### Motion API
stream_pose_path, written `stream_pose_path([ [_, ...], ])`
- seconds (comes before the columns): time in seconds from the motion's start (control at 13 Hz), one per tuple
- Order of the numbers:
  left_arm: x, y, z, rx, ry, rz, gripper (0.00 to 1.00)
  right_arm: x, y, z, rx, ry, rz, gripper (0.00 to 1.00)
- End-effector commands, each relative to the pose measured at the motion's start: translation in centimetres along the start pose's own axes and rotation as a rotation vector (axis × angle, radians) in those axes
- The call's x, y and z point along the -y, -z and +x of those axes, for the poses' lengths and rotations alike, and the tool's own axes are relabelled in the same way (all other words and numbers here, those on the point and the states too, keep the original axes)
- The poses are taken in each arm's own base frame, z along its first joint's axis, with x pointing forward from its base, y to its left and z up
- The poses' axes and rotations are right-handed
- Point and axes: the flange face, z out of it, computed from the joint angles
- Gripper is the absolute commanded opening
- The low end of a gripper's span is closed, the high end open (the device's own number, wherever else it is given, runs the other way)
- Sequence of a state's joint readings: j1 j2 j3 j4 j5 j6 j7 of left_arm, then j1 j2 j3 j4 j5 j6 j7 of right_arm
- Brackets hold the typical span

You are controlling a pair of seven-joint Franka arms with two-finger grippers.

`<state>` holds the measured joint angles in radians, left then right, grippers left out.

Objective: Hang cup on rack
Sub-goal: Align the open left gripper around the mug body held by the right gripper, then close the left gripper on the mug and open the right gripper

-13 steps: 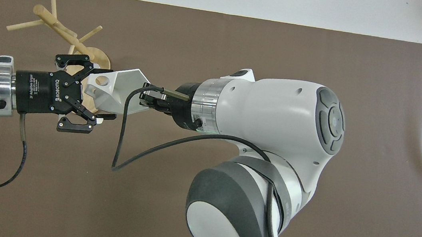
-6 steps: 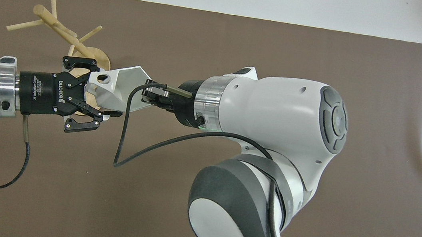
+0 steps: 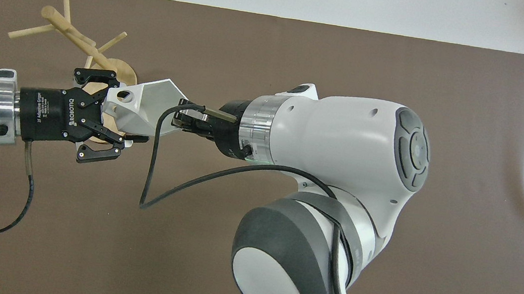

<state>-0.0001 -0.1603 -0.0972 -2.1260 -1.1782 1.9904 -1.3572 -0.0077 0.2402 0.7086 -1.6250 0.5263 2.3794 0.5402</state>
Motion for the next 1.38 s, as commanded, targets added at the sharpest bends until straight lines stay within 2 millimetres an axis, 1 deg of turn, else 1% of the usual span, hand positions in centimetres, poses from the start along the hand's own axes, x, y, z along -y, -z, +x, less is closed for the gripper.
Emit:
stream_pose_path([
  [0.0,0.1,1.1,0.3,-0.001,0.01,-0.018,0.0,0.2,-0.1,0.0,0.013,-0.016,0.015,0.55],
  [0.08,0.1,1.2,0.4,-0.004,0.012,-0.02,0.0,0.2,-0.1,0.0,0.013,-0.016,0.014,0.6],
  [0.15,0.0,1.3,0.7,-0.019,0.016,-0.023,0.0,0.2,-0.1,0.0,0.014,-0.016,0.014,0.77],
  [0.23,0.3,1.4,1.3,-0.04,0.026,-0.018,0.0,0.2,-0.1,0.0,0.013,-0.012,0.012,0.82],
  [0.31,0.2,1.9,2.2,-0.076,0.047,-0.024,0.0,0.1,-0.1,0.0,0.012,-0.011,0.009,0.82],
  [0.38,0.1,2.2,2.5,-0.099,0.047,-0.028,0.0,0.1,-0.1,0.0,0.012,-0.01,0.008,0.83],
  [0.46,0.0,2.3,2.8,-0.111,0.062,-0.032,0.0,0.1,-0.1,0.0,0.012,-0.01,0.008,0.96],
  [0.54,-0.3,2.2,3.7,-0.128,0.106,-0.051,0.0,0.1,-0.1,0.1,0.011,-0.012,0.009,1.0],
  [0.62,-0.5,1.9,4.5,-0.145,0.149,-0.091,0.0,0.1,-0.1,0.1,0.012,-0.012,0.008,1.0],
  [0.69,-0.7,1.7,4.8,-0.151,0.191,-0.116,0.0,0.0,0.0,0.2,0.011,-0.013,0.008,1.0],
  [0.85,-1.3,2.0,4.9,-0.156,0.259,-0.185,0.0,0.1,0.0,0.1,0.01,-0.012,0.008,1.0],
  [0.92,-1.7,1.8,5.2,-0.16,0.316,-0.228,0.0,0.0,0.1,0.3,0.007,-0.013,0.006,1.0],
  [1.0,-1.6,0.8,4.8,-0.167,0.338,-0.27,0.0,0.0,0.3,0.3,0.001,-0.008,0.003,1.0],
  [1.08,-1.4,0.1,5.0,-0.177,0.343,-0.292,0.0,0.0,0.6,0.5,-0.011,0.008,-0.003,1.0],
  [1.23,-1.6,-0.5,5.7,-0.188,0.372,-0.319,0.0,-0.6,0.9,0.9,-0.053,0.162,-0.077,1.0],
  [1.31,-1.7,-1.6,5.6,-0.193,0.386,-0.356,0.0,-1.2,1.5,1.8,-0.088,0.214,-0.123,1.0],
])
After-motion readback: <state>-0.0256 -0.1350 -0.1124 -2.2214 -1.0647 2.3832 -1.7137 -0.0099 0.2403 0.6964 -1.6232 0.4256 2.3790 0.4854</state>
